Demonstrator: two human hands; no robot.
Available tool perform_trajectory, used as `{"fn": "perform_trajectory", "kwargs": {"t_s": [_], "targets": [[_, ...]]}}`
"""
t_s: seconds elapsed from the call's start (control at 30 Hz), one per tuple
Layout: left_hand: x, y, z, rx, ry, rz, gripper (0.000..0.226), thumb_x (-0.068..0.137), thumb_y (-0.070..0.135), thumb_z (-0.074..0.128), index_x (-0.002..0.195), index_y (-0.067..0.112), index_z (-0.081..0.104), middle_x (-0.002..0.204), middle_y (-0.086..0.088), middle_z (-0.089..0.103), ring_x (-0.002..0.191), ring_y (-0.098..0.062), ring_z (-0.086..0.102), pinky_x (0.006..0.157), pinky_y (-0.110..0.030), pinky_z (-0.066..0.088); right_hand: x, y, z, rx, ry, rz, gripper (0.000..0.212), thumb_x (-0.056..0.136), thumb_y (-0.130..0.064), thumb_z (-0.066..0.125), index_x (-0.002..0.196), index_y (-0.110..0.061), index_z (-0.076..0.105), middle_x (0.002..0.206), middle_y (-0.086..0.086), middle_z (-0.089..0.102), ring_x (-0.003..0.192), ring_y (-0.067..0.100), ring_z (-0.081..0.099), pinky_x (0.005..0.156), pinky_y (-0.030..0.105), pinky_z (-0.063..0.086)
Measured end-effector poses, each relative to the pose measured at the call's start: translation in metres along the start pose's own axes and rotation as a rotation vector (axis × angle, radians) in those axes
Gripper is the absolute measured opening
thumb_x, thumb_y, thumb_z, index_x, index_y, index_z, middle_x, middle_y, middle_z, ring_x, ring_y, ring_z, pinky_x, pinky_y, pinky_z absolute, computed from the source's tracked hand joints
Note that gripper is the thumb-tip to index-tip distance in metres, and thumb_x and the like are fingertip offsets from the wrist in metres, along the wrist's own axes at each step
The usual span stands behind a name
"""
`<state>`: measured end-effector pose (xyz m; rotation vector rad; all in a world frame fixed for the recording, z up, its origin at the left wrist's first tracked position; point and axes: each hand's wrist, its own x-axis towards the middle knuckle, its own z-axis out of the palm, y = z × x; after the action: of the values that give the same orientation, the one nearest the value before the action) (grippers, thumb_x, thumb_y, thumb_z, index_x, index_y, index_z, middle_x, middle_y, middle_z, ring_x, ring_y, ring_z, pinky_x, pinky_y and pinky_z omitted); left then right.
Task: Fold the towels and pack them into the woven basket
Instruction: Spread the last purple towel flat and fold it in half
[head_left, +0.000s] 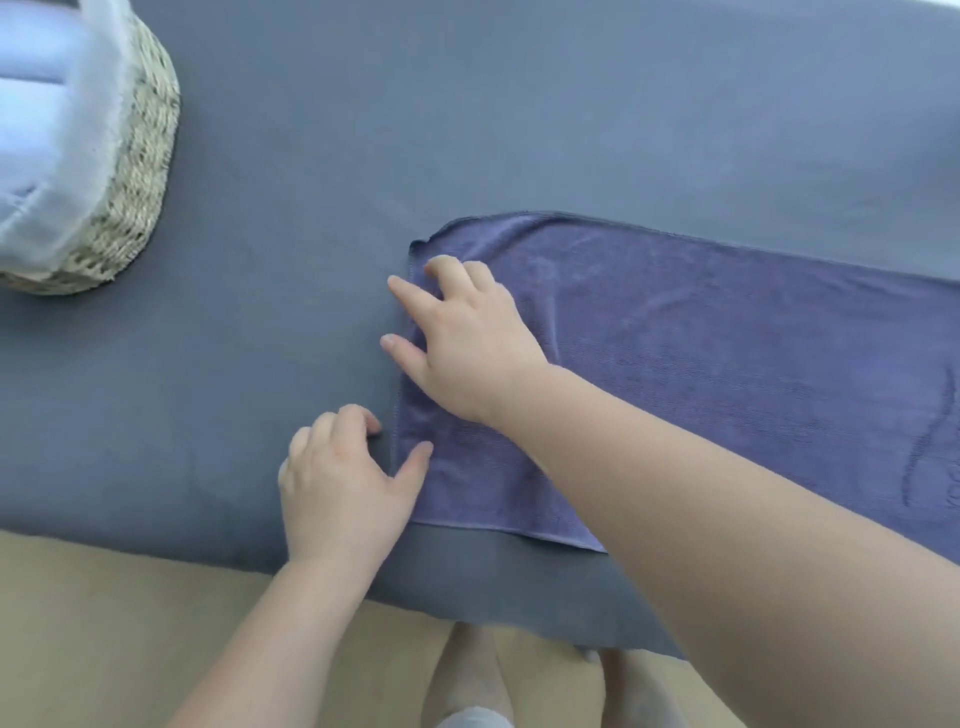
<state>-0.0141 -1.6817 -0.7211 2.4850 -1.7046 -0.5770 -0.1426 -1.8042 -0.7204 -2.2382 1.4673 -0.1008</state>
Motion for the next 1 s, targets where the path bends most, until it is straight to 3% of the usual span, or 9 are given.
{"fn": "perform_trajectory", "kwargs": {"t_s": [0.17,0.37,0.53,0.63,0.73,0.87,1.0], "targets": [[-0.006,-0.009,0.001,0.069,-0.084,0.038,0.046,0.071,0.061,0.074,0.076,0.023,0.051,0.074,0.007,0.052,0.08,-0.024,0.049,0.072,-0.04,0.045,0.019,-0.006,0.01,-0.205,-0.049,0.127,0.06,0.098,-0.064,0.034,0.153,-0.04,0.034,0.15,0.01,0.032,0.127,0.032,0.034,0.102,0.045,0.029],[-0.008,-0.01,0.0,-0.144,-0.118,0.059,0.026,0.081,0.028,0.076,0.073,0.018,0.054,0.074,0.006,0.052,0.078,-0.025,0.05,0.066,-0.04,0.048,0.034,-0.007,0.006,-0.193,-0.048,0.233,0.062,0.1,-0.06,0.031,0.152,-0.027,0.037,0.146,0.004,0.035,0.125,0.031,0.034,0.101,0.044,0.03],[-0.004,-0.012,-0.015,-0.334,-0.095,-0.058,0.029,0.083,0.019,0.067,0.068,0.019,0.043,0.057,0.003,0.046,0.062,-0.024,0.047,0.056,-0.037,0.04,0.036,-0.009,-0.003,-0.167,-0.025,0.236,0.064,0.101,-0.057,0.032,0.152,-0.02,0.035,0.15,-0.001,0.035,0.131,0.03,0.032,0.101,0.043,0.027],[0.0,-0.019,-0.026,-0.387,-0.052,-0.109,0.027,0.084,0.018,0.068,0.069,0.019,0.045,0.054,0.002,0.049,0.058,-0.023,0.05,0.056,-0.037,0.044,0.04,-0.016,-0.009,0.081,0.062,0.216,0.057,0.102,-0.052,0.039,0.152,-0.024,0.039,0.15,-0.005,0.036,0.133,0.025,0.032,0.104,0.04,0.027],[0.002,-0.025,-0.033,-0.415,-0.052,-0.131,0.023,0.084,0.019,0.07,0.071,0.021,0.051,0.055,0.002,0.053,0.056,-0.016,0.052,0.056,-0.033,0.044,0.042,-0.018,-0.008,0.537,0.184,0.256,0.051,0.102,-0.042,0.047,0.146,-0.016,0.051,0.141,-0.003,0.046,0.13,0.018,0.044,0.111,0.042,0.035],[-0.004,-0.021,-0.033,-0.49,-0.113,-0.107,0.021,0.083,0.022,0.075,0.072,0.024,0.057,0.059,0.004,0.057,0.057,-0.015,0.053,0.059,-0.033,0.048,0.032,-0.013,-0.008,0.824,0.234,0.408,0.045,0.103,-0.031,0.055,0.143,-0.012,0.054,0.134,-0.005,0.048,0.115,0.005,0.052,0.104,0.022,0.04],[-0.017,-0.001,-0.033,-0.581,-0.121,-0.023,0.02,0.081,0.02,0.078,0.074,0.027,0.06,0.065,0.008,0.06,0.058,-0.016,0.057,0.062,-0.036,0.053,0.016,0.002,-0.019,1.13,0.35,0.507,0.036,0.101,-0.027,0.058,0.135,-0.014,0.062,0.132,-0.005,0.061,0.12,0.008,0.059,0.105,0.031,0.048]]}}
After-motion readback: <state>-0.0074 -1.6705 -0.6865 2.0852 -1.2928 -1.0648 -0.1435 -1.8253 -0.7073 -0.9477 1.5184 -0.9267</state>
